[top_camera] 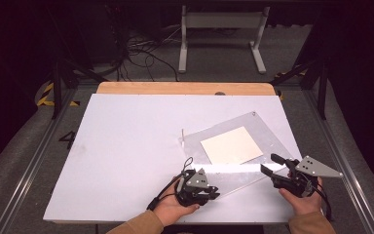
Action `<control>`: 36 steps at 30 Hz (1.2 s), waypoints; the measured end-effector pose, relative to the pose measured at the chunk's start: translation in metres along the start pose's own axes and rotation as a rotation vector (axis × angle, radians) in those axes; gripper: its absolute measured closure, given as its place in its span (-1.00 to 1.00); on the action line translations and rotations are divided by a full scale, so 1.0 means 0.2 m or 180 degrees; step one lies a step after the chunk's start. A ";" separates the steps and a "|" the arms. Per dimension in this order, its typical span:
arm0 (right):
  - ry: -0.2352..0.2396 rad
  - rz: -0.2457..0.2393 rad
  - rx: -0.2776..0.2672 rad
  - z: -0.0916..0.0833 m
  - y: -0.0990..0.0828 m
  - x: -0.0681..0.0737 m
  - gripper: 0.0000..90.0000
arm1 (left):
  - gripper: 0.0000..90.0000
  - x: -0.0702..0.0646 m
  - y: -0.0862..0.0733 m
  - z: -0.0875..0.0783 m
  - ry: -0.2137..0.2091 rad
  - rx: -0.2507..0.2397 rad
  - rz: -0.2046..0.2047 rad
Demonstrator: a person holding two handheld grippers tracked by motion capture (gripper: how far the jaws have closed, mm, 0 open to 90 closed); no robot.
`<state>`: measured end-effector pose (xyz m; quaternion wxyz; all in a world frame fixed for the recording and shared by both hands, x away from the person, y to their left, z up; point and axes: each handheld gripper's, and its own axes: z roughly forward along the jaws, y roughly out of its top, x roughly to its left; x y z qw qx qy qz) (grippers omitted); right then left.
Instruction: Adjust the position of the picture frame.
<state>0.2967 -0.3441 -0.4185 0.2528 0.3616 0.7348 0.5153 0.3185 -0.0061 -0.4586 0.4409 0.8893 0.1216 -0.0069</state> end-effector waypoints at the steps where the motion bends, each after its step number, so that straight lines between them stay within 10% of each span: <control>1: 0.0005 0.0000 0.0003 0.00 0.00 0.00 -0.09 | 0.83 0.00 0.00 0.00 0.0000 0.0000 0.0000; 8: 0.0023 0.0005 0.0024 0.00 0.00 0.00 -0.08 | 0.89 -0.02 0.02 -0.04 0.0226 0.0009 0.0144; 36: 0.0214 -0.0029 0.0103 0.01 0.00 0.00 0.22 | 0.89 0.31 -0.11 -0.46 0.1038 -0.0281 -0.0686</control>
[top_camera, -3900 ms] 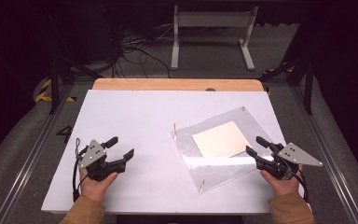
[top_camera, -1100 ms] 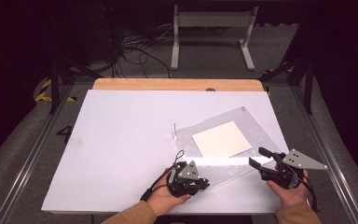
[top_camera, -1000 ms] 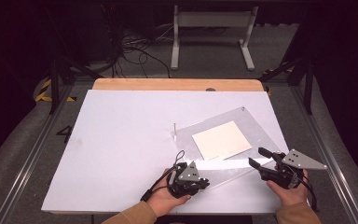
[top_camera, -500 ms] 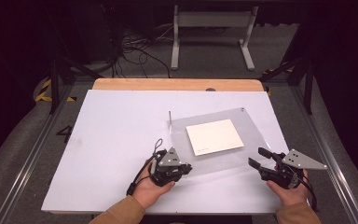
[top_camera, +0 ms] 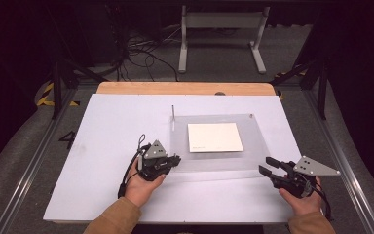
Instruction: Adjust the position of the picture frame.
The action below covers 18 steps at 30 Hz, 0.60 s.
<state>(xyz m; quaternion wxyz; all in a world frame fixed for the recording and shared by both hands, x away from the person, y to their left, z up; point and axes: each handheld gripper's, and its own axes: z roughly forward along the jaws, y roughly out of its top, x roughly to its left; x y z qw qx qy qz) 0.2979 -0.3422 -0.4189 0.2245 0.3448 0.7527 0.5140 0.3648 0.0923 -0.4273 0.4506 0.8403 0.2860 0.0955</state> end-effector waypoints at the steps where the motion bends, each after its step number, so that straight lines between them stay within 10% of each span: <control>1: -0.0005 0.0001 0.0007 0.00 0.00 0.00 0.22 | 0.89 0.01 0.00 0.00 0.0034 -0.0003 -0.0054; 10: -0.0022 -0.0019 0.0081 0.01 0.01 0.00 0.25 | 0.88 0.11 -0.03 0.03 0.0478 0.0023 -0.0319; 18: -0.0084 -0.0090 0.0168 0.01 0.01 0.00 0.32 | 0.81 0.21 -0.07 0.07 0.0492 0.0192 -0.0611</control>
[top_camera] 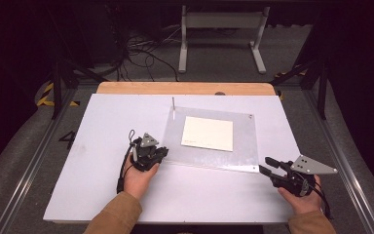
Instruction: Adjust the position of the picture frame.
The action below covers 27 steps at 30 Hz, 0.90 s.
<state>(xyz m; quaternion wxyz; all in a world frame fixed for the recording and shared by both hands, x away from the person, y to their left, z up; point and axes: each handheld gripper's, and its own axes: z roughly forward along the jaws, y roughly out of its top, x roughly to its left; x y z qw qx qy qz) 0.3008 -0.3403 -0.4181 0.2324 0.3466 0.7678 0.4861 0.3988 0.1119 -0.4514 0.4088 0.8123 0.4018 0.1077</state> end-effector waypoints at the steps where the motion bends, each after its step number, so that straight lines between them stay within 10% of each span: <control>1: -0.0005 -0.0005 0.0005 0.00 0.00 0.00 0.34 | 0.80 0.01 0.00 0.00 0.0003 -0.0015 0.0028; 5: -0.0038 0.0004 0.0035 0.00 0.01 -0.01 0.37 | 0.69 0.00 0.00 -0.02 -0.0083 -0.0083 -0.0013; 8: 0.0003 0.0002 0.0093 -0.01 0.04 -0.02 0.42 | 0.24 0.01 0.00 -0.06 -0.0176 -0.0243 -0.0037; 12: -0.0008 0.0031 0.0219 -0.01 0.07 -0.04 0.43 | 0.02 -0.01 -0.01 -0.15 -0.0077 -0.0319 0.0189; 18: 0.0055 0.0059 0.0462 0.01 0.11 -0.07 0.42 | -0.12 -0.01 -0.05 -0.29 0.0013 -0.0401 0.0407; 27: 0.0090 -0.0001 0.0969 0.14 0.11 -0.07 0.41 | -0.18 0.01 -0.15 -0.39 -0.0014 -0.0427 0.0388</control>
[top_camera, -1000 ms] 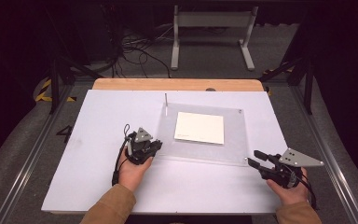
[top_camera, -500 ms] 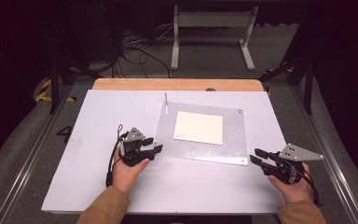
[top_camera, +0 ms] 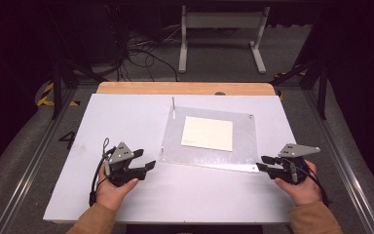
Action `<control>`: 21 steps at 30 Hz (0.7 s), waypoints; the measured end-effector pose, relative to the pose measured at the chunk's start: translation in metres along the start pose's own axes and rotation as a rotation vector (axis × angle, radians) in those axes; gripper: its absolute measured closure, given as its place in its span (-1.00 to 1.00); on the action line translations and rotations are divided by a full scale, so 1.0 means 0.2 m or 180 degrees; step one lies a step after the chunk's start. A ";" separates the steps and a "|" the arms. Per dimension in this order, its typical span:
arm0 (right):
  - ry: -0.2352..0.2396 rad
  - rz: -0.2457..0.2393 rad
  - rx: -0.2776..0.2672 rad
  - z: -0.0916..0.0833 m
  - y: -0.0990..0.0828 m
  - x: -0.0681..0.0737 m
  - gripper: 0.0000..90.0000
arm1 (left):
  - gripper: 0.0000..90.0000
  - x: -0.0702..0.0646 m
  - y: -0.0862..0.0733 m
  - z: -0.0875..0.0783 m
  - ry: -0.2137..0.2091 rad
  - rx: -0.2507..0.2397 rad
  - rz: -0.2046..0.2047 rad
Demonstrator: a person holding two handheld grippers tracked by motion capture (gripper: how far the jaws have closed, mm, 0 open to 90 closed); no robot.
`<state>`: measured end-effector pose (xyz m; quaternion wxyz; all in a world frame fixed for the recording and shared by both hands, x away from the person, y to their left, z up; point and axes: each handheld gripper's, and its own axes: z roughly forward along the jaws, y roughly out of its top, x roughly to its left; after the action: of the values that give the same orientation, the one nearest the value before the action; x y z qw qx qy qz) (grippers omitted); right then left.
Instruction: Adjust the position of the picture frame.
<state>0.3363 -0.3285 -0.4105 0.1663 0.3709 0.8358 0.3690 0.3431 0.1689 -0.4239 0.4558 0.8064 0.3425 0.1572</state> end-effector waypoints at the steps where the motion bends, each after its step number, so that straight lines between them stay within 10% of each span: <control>1: -0.0005 -0.0007 0.0079 0.02 0.00 0.00 0.41 | -0.19 0.00 0.00 -0.01 -0.0004 0.0004 0.0016; 21: -0.0013 -0.0085 0.0296 0.18 -0.03 -0.02 0.84 | -0.20 0.02 -0.04 0.01 0.0013 0.0057 -0.0064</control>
<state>0.3565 -0.3167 -0.4389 0.1555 0.3678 0.8566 0.3267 0.3426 0.1737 -0.4320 0.4494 0.8066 0.3529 0.1513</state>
